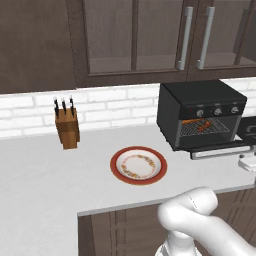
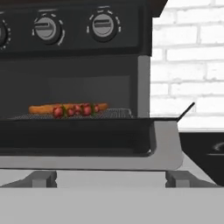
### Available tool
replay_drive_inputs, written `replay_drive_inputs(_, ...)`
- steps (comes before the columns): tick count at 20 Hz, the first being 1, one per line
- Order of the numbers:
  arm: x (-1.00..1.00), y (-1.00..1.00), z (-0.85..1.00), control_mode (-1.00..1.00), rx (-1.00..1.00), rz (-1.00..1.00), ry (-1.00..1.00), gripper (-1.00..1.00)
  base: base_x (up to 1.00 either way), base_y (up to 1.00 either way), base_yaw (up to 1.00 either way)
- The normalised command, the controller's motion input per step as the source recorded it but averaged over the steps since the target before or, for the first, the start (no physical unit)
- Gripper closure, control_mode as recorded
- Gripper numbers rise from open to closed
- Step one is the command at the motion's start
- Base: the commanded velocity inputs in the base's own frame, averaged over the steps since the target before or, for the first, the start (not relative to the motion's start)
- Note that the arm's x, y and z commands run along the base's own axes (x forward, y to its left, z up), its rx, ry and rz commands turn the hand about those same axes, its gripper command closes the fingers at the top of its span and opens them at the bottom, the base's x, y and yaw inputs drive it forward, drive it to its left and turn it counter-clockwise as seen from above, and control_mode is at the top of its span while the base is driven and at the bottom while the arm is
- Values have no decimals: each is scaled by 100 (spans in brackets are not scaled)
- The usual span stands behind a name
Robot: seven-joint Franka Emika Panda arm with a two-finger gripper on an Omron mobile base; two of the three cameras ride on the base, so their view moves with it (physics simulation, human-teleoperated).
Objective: Pick up the kebab skewer and baguette bread, and place them inside the toaster oven. Close the toaster oven door and start by setting the timer.
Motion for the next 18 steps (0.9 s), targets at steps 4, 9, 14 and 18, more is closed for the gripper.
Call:
replay_drive_inputs(4,22,12,33,-100,0,0,-11,-100,0,0,0)
replay_drive_inputs(9,21,10,31,-100,0,0,-11,-100,0,0,0)
replay_drive_inputs(14,20,10,31,-100,0,0,-10,-100,0,0,0)
replay_drive_inputs(18,21,10,26,-100,0,0,-9,-100,0,0,0)
